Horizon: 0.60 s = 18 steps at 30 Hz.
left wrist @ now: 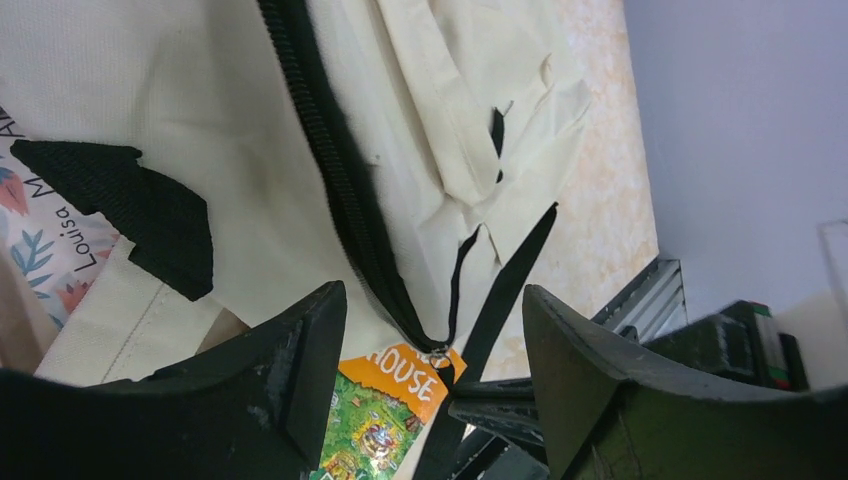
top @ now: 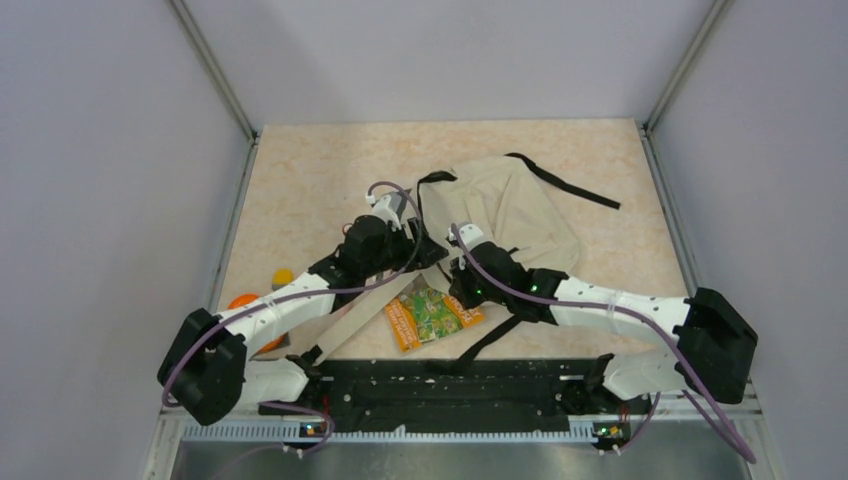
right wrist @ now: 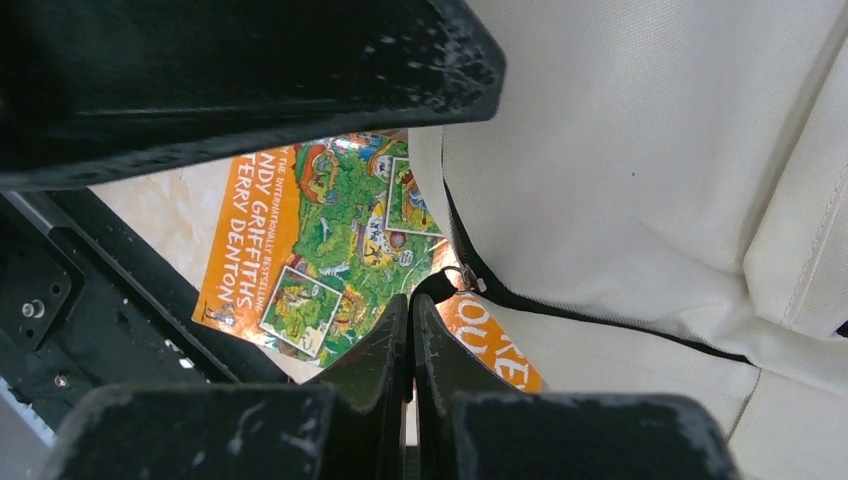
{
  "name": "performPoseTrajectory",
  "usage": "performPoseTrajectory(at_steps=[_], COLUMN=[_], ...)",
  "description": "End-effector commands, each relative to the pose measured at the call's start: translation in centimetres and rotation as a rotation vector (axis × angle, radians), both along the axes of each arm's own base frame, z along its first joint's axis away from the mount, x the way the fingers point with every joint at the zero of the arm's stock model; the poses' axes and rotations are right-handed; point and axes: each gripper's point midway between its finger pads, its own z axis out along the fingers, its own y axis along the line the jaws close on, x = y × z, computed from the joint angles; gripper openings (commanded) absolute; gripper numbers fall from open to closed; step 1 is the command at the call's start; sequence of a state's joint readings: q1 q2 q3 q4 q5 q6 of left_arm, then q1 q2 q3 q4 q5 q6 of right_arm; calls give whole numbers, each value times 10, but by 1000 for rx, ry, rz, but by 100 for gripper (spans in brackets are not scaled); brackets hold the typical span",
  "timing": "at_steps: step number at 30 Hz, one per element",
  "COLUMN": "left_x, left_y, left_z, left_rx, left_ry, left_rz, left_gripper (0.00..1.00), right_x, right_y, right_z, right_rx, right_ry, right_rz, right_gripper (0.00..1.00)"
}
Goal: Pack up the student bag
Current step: Unzip the student bag at the center of the board.
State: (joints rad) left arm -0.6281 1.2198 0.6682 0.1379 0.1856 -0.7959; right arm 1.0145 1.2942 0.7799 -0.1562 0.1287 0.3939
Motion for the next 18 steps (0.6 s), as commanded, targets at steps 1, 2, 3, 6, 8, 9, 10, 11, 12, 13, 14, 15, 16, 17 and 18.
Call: performPoseTrajectory(at_steps=[1, 2, 3, 6, 8, 9, 10, 11, 12, 13, 14, 15, 16, 17, 18], left_x=[12, 13, 14, 14, 14, 13, 13, 13, 13, 13, 14, 13, 14, 13, 14], left_y=[-10, -9, -8, -4, -6, -8, -11, -13, -16, -19, -21, -24, -26, -28, -28], left_z=[7, 4, 2, -7, -10, -14, -14, -16, -18, -20, -21, -22, -21, -20, -17], left_rx=[-42, -28, -11, 29, 20, 14, -2, -9, -11, -10, -11, -14, -21, -29, -32], left_ry=[-28, -27, -30, -20, -14, -6, -8, -2, 7, 15, 19, 21, 20, 15, 5], left_rz=[42, 52, 62, 87, 85, 81, 76, 69, 58, 50, 45, 38, 34, 26, 25], left_gripper=[70, 69, 69, 69, 69, 68, 66, 63, 54, 46, 42, 41, 39, 35, 28], right_x=[2, 2, 2, 2, 2, 2, 2, 2, 2, 2, 1, 1, 1, 0, 1], right_y=[16, 14, 13, 11, 11, 11, 12, 12, 12, 13, 13, 13, 13, 13, 12], right_z=[30, 31, 32, 33, 33, 33, 33, 33, 34, 35, 36, 38, 38, 38, 39], right_rx=[84, 85, 86, 85, 88, 88, 88, 89, 91, 93, 95, 99, 101, 99, 100], right_ry=[-51, -54, -57, -62, -63, -63, -64, -63, -63, -63, -62, -62, -62, -62, -66], right_rz=[21, 18, 15, 8, 8, 8, 9, 10, 12, 13, 17, 20, 20, 18, 16], right_gripper=[0, 0, 0, 0, 0, 0, 0, 0, 0, 0, 0, 0, 0, 0, 0])
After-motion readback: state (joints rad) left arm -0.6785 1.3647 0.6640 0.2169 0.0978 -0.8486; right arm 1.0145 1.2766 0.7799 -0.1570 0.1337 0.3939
